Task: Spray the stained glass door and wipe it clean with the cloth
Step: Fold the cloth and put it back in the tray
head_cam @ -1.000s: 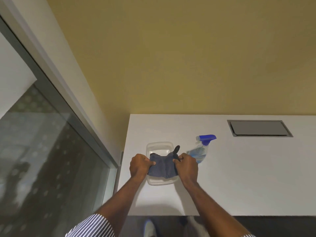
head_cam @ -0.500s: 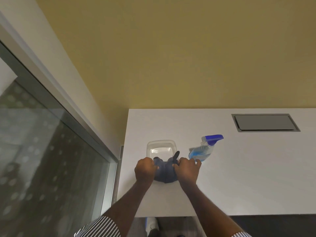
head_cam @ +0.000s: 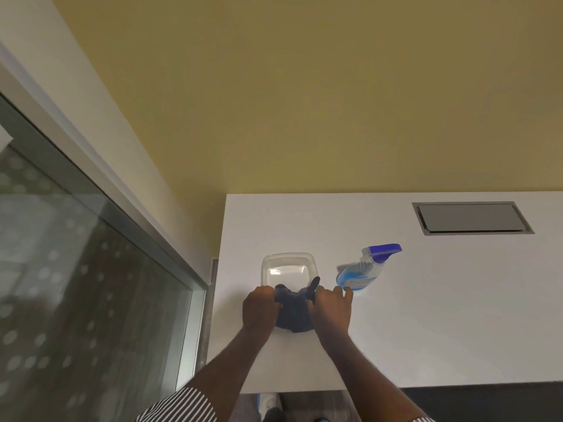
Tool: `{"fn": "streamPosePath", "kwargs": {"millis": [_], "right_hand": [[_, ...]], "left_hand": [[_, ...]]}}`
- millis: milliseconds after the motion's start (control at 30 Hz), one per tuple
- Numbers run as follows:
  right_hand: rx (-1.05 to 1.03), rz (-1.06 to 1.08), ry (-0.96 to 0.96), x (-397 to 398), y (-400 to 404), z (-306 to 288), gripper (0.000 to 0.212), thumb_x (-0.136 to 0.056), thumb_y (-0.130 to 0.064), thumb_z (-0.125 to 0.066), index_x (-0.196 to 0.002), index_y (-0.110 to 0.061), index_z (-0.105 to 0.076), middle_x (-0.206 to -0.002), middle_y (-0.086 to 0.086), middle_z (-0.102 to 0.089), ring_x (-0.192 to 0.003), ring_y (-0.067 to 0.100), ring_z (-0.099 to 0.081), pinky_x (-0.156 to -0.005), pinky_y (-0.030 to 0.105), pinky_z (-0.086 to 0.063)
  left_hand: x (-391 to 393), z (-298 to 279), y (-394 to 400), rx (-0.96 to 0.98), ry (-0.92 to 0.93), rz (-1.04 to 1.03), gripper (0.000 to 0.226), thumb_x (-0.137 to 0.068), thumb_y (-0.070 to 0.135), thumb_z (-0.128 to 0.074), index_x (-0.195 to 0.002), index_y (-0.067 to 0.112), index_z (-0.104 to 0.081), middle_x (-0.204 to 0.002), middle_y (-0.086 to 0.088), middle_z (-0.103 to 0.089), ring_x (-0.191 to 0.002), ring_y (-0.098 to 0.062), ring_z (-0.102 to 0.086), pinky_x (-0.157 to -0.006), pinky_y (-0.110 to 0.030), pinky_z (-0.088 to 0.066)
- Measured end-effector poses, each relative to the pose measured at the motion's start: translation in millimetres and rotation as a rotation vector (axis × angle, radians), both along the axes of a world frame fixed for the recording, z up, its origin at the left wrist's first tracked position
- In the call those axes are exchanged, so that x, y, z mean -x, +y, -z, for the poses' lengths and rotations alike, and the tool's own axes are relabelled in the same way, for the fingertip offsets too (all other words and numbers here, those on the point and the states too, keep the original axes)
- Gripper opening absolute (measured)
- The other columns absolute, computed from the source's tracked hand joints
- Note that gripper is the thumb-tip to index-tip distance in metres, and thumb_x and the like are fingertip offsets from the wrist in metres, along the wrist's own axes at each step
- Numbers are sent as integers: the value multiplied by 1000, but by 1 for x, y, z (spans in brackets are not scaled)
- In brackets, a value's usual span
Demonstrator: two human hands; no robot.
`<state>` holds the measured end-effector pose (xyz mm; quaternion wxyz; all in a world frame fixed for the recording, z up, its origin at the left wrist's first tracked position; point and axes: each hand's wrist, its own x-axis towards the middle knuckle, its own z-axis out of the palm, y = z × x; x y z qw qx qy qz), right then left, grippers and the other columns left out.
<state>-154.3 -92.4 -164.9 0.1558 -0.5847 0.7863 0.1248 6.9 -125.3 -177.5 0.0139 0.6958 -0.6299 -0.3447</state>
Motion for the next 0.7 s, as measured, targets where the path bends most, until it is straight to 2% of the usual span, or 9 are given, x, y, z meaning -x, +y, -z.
{"fn": "streamPosePath", "kwargs": {"millis": [67,167,200,300,433,600,700], "right_hand": [[22,15,-2,1,-1,0,41,-104,-49,-49,-131,-21,-59,-134,2,-66,-130,23,-57,-121,43,-26],[27,36,5,2,-2,2,46,-102,-54,-50,-133,-21,-56,-134,1,-65,-127,22,-59,-116,39,-34],[30,45,2,3,-1,3,47,-101,-56,-50,-133,-22,-56,-133,1,-65,-125,22,-59,-114,39,-37],[71,79,-44,6,1,1,51,-98,-63,-47,-128,-23,-58,-127,-1,-67,-117,20,-62,-106,36,-43],[204,216,-209,10,7,-4,54,-97,-68,-45,-120,-23,-63,-117,-4,-70,-106,17,-67,-99,33,-50],[448,566,-531,30,24,-3,35,-100,-54,-53,-106,-21,-62,-105,-3,-71,-94,18,-69,-89,35,-60],[717,791,-752,57,35,-15,6,-99,-27,-65,-100,-27,-59,-101,5,-69,-91,23,-68,-80,33,-59]], "left_hand": [[-2,1,0,8,12,7,22,-96,24,-65,-109,7,-70,-111,-11,-72,-103,-28,-68,-76,-26,-46],[-6,9,0,82,-26,89,42,-95,45,-66,-122,14,-68,-122,-4,-71,-112,-22,-69,-100,-25,-50],[-7,10,1,109,-27,100,45,-93,48,-67,-123,15,-66,-123,-3,-71,-112,-21,-70,-102,-25,-51],[-6,13,1,189,-21,111,45,-88,49,-73,-119,16,-63,-119,-2,-69,-104,-20,-71,-96,-26,-56],[-1,12,4,291,10,59,45,-83,51,-78,-110,19,-64,-110,-1,-68,-94,-19,-71,-84,-27,-60],[17,5,4,504,260,64,40,-80,44,-83,-107,16,-70,-107,-1,-73,-93,-21,-71,-82,-36,-63],[43,-8,2,567,426,128,46,-80,43,-78,-114,13,-68,-114,4,-68,-104,-17,-64,-90,-35,-58]]}}
